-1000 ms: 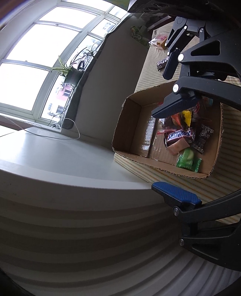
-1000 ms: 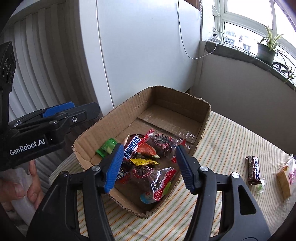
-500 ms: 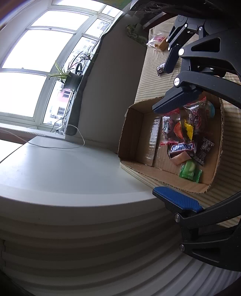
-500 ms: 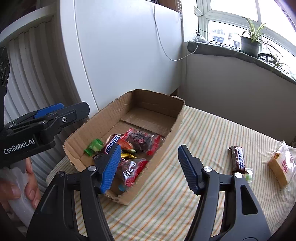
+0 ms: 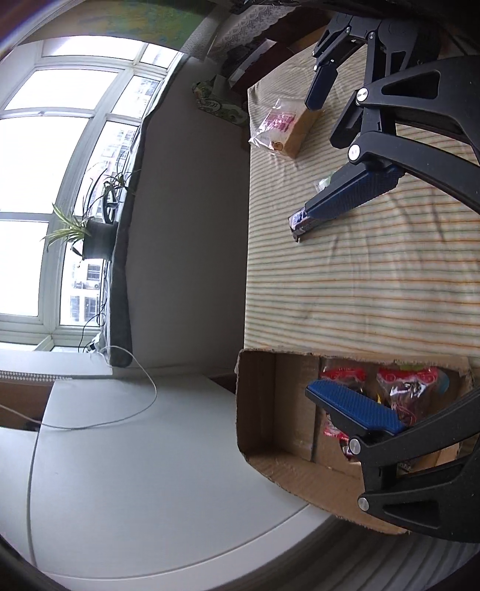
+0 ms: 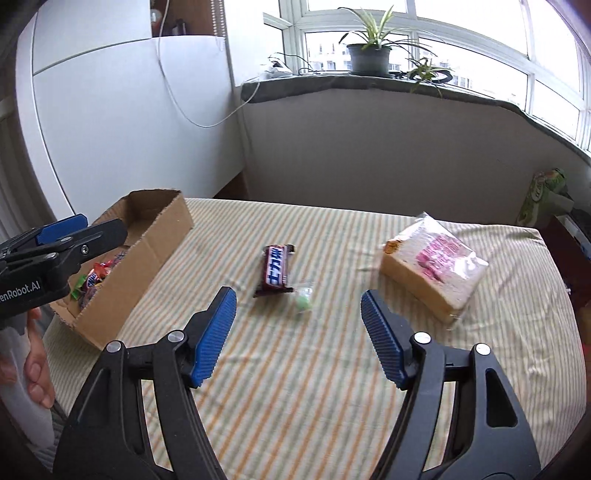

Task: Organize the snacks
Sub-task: 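Move both tools back from the box toward the chocolate bar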

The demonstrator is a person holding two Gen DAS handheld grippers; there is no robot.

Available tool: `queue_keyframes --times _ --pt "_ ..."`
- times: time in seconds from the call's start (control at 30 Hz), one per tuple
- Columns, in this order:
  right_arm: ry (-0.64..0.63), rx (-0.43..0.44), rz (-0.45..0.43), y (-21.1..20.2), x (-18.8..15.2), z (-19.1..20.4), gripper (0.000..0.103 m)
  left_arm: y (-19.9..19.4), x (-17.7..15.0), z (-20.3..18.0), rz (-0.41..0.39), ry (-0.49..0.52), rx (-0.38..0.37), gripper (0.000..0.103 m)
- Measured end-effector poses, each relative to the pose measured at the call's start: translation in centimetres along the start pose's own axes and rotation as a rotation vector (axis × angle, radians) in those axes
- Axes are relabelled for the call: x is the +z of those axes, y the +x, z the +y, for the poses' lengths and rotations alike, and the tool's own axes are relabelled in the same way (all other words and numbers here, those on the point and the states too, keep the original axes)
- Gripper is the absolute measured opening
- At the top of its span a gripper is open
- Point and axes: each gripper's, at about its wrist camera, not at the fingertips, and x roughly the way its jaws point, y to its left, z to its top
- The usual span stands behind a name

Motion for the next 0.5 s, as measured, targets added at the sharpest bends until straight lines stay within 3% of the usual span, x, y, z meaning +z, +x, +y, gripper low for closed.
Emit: queue_keyframes --times 0.27,0.5 --pt "0.004 0.0 0.031 0.8 -1.0 -2.2 0.073 1.0 -0.4 -3.1 0.011 0.054 0.042 0.089" --pt "-0.014 0.015 0.081 3.4 -1.2 -1.7 0.073 4.6 -0.1 -4.9 0.105 0.055 -0.017 0.089"
